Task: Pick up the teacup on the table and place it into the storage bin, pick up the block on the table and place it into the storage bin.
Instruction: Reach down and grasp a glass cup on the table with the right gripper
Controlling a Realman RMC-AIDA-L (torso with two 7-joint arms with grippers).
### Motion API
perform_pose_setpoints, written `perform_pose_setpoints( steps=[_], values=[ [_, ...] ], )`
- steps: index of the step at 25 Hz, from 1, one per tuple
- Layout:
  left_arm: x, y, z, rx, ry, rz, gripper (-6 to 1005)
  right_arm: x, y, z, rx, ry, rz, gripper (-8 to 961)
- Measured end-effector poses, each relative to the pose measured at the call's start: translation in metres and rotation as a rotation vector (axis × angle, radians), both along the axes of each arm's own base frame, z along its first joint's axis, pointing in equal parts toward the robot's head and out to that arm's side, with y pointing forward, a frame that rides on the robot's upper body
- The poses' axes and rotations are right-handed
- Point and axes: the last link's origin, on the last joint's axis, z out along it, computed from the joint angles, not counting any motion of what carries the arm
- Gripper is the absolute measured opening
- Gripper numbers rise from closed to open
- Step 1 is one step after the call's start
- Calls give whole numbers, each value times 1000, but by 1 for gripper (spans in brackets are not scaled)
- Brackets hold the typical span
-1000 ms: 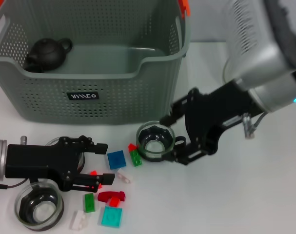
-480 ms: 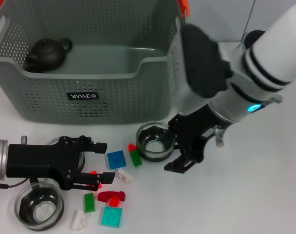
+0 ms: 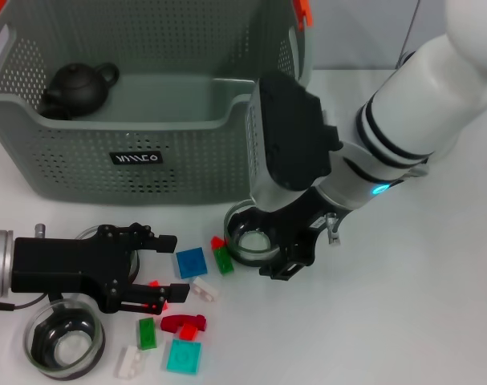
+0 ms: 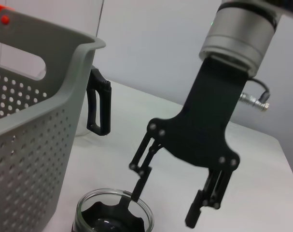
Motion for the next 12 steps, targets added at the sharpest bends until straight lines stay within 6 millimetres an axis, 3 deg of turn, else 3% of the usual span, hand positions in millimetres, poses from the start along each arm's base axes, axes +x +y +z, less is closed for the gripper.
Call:
perform_pose_setpoints(
  steps=[12],
  values=[
    [-1, 1, -2, 5, 4, 6, 825, 10, 4, -21, 38, -31, 61, 708]
  ],
)
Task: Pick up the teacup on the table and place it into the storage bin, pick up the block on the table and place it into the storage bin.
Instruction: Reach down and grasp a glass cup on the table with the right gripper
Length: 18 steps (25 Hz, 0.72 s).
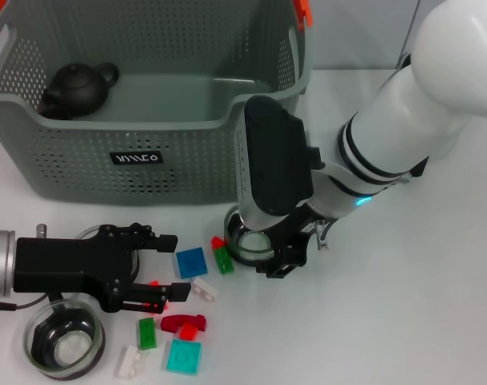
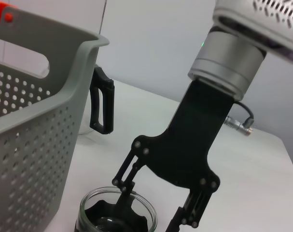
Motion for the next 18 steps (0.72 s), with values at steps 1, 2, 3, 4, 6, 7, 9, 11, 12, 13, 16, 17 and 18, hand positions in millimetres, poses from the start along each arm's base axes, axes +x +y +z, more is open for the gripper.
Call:
perform_pose_setpoints(
  steps=[1, 2, 3, 4, 6, 7, 9, 11, 12, 13, 16, 17, 18],
  values=[
    [0, 0, 0, 0, 0, 0, 825, 1, 0, -2, 0, -6, 2, 708],
    [0, 0, 0, 0, 0, 0, 825, 2, 0, -3, -1, -12, 4, 707],
    [0, 0, 0, 1, 0, 1, 825, 4, 0, -4, -1, -17, 6, 707],
    [0, 0, 0, 1, 1, 1, 825, 5, 0, -6, -2, -22, 9, 707],
    [0, 0, 1, 3, 0, 1, 825, 6, -1, -9, -3, -26, 15, 706],
    [-1, 0, 1, 4, 0, 1, 825, 6, -2, -10, -3, -26, 19, 706],
    [-1, 0, 1, 5, 0, 1, 825, 6, -3, -12, -9, -26, 22, 705],
    [-1, 0, 1, 6, 0, 2, 825, 7, -5, -13, -14, -31, 22, 705],
    [-1, 0, 1, 6, 0, 2, 825, 8, -5, -13, -17, -35, 22, 705],
    [-1, 0, 1, 6, 0, 2, 825, 8, -6, -14, -18, -37, 22, 704],
    [-1, 1, 1, 7, -1, 2, 825, 8, -7, -15, -22, -39, 23, 704],
    [-1, 1, 1, 8, -1, 2, 825, 8, -7, -15, -23, -39, 23, 703],
    [0, 1, 1, 8, -1, 2, 825, 8, -7, -15, -23, -39, 23, 703]
  ],
)
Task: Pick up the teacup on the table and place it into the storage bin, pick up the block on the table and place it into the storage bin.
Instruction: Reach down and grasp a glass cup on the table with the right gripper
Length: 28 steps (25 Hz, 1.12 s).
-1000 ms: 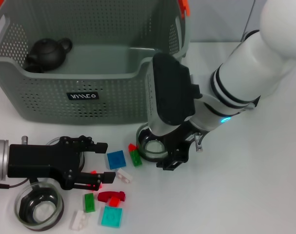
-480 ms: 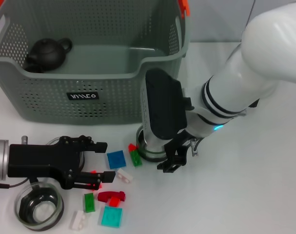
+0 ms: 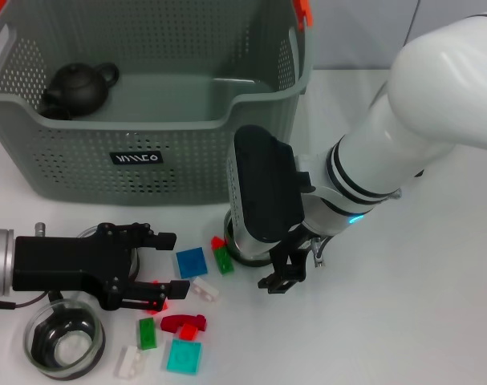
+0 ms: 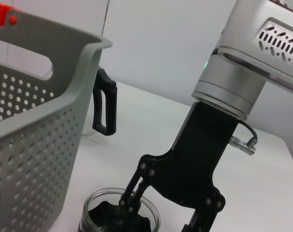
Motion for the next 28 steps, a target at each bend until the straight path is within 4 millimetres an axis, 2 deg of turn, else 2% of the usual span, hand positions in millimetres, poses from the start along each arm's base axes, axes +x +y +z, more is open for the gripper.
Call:
perform_pose_setpoints(
  steps=[8, 18, 28],
  values=[
    [0, 0, 0, 1, -1, 0, 824, 0, -1, 0, -3, -6, -12, 701],
    [-1, 1, 2, 13, -5, 4, 824, -1, -4, 2, -29, -27, -36, 516],
    [-1, 0, 2, 13, -5, 5, 824, -1, -7, 4, -42, -38, -50, 97]
  ],
)
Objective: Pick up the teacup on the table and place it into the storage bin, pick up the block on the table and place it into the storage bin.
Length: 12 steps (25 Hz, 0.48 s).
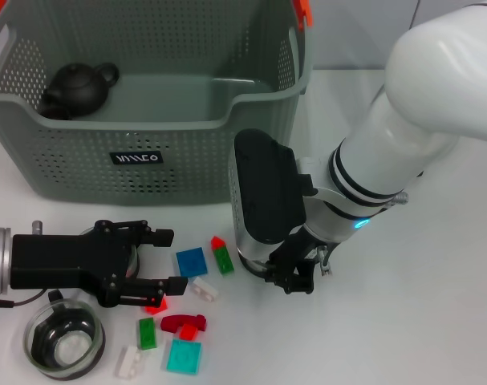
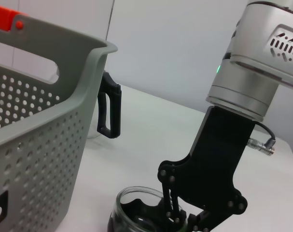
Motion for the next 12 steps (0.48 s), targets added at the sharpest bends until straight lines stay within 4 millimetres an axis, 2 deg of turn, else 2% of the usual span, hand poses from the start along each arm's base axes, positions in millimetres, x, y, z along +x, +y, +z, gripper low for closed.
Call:
perform_pose_setpoints(
  steps=[1, 6, 12],
  values=[
    [0, 0, 0, 0, 0, 0, 824, -1, -1, 1, -3, 0, -1, 54],
    [-1, -1, 1, -1, 4, 1, 824, -12, -6, 14, -17, 4, -21, 54],
    [-3, -3, 3, 5, 0, 6, 825, -46, -18, 58, -35, 64, -37, 54]
  ],
)
